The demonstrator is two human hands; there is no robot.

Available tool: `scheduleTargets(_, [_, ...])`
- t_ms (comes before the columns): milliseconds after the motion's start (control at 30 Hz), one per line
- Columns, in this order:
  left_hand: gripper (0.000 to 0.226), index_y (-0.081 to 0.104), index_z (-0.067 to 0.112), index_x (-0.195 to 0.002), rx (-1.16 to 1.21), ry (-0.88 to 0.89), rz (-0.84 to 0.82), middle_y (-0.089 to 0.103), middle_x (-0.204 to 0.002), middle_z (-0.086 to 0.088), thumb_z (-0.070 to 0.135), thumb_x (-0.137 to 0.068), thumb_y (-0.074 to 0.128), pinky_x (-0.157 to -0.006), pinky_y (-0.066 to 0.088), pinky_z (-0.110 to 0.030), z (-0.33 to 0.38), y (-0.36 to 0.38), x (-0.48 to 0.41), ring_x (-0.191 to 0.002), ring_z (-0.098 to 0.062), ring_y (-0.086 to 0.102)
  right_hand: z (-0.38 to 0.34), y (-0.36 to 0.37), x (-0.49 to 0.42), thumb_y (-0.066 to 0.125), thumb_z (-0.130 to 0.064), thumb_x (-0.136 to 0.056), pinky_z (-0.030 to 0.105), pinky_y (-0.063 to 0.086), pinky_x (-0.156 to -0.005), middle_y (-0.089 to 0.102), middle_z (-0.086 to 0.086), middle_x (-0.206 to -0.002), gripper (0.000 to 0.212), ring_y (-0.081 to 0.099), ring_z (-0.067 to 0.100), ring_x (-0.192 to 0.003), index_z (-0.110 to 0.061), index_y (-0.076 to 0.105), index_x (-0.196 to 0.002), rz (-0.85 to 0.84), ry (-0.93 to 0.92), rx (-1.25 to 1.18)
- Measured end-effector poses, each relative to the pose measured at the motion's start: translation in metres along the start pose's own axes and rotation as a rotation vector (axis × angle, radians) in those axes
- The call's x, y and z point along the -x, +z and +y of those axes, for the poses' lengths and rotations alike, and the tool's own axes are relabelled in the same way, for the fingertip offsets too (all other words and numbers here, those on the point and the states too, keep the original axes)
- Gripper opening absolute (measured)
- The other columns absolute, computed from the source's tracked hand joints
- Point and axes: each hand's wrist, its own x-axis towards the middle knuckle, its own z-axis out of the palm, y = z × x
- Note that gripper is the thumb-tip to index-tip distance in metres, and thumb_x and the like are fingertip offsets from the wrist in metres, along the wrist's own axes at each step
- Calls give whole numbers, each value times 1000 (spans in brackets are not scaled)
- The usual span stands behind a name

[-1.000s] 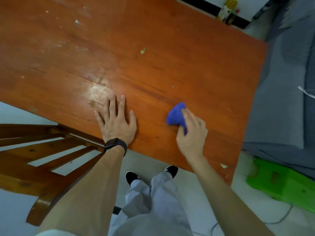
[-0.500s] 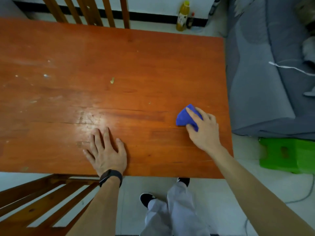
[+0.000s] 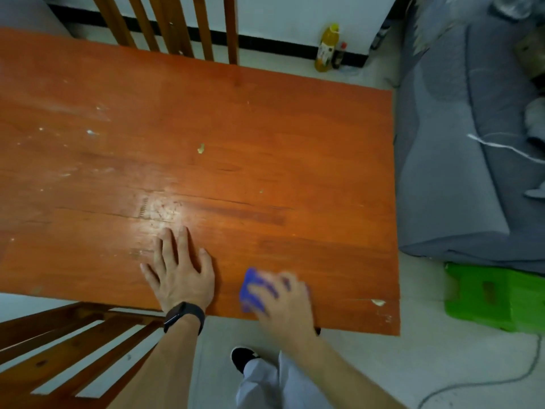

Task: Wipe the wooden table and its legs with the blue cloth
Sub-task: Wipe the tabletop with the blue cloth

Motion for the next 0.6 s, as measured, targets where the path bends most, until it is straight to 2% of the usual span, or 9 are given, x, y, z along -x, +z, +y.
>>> scheduleTargets(67, [65,12,40,-156,3,-5,3,4,-167,6,56,-95,29,-122,-2,-55,-2,1,0,-153,-16,-2,-22,-7,15,63,-54,-86,42,51,-81,58,-15,-124,28,52,19,-104,-35,63,-107,-264,-144,-133])
scheduleTargets(100, [65,13,40,-156,5,-7,4,4,-167,7,56,-95,29,-122,-2,-54,-3,1,0,-153,-16,-2,-18,-21,5,63,-56,-86,38,48,-89,59,-17,-121,28,53,13,-106,-36,64,-105,-311,-155,-238])
scheduleTargets(133, [65,13,40,-156,4,-12,7,4,-167,7,56,-95,29,-122,-3,-54,-2,2,-1,-153,-15,-3,-3,-28,-11,64,-57,-84,34,46,-93,61,-17,-116,28,54,7,-106,-36,65,-104,-276,-152,-281])
scheduleTargets(200, [64,12,41,-156,4,-15,5,2,-167,7,56,-97,29,-122,-6,-52,0,3,-3,-153,-15,-5,44,-45,-57,68,-52,-84,32,44,-96,65,-11,-111,27,59,9,-105,-33,68,-103,-131,-82,-126])
scheduleTargets(333, [63,9,42,-156,10,-28,1,-2,-166,8,55,-99,31,-122,-7,-52,1,3,-4,-152,-14,-9,112,-53,-123,54,-55,-88,40,41,-93,66,3,-120,43,58,31,-111,-24,67,-116,237,508,34])
scheduleTargets(400, [64,7,42,-156,16,-28,-2,-3,-166,8,55,-98,31,-122,-7,-51,0,4,-4,-152,-14,-9,76,-24,-99,55,-51,-90,40,42,-87,64,1,-124,38,55,31,-110,-28,67,-119,308,595,134])
scheduleTargets(467, [65,7,43,-156,17,-19,2,-2,-166,8,55,-98,31,-122,-5,-53,-1,3,-4,-153,-15,-7,17,-3,-51,57,-47,-88,38,45,-81,63,-6,-125,35,53,24,-107,-34,66,-119,142,243,78])
scheduleTargets(533, [66,7,43,-156,29,-25,-13,0,-166,8,55,-97,33,-122,-4,-54,-4,1,-4,-153,-16,-6,-32,4,-7,56,-46,-85,35,49,-79,57,-16,-125,37,51,15,-106,-41,60,-121,-211,-130,-28])
scheduleTargets(600, [67,6,43,-156,37,-17,-30,-2,-166,9,56,-96,33,-122,-4,-54,-6,0,-3,-152,-15,-8,-46,-8,2,61,-44,-87,31,46,-89,58,-21,-121,29,51,4,-104,-43,63,-116,-442,-237,-203])
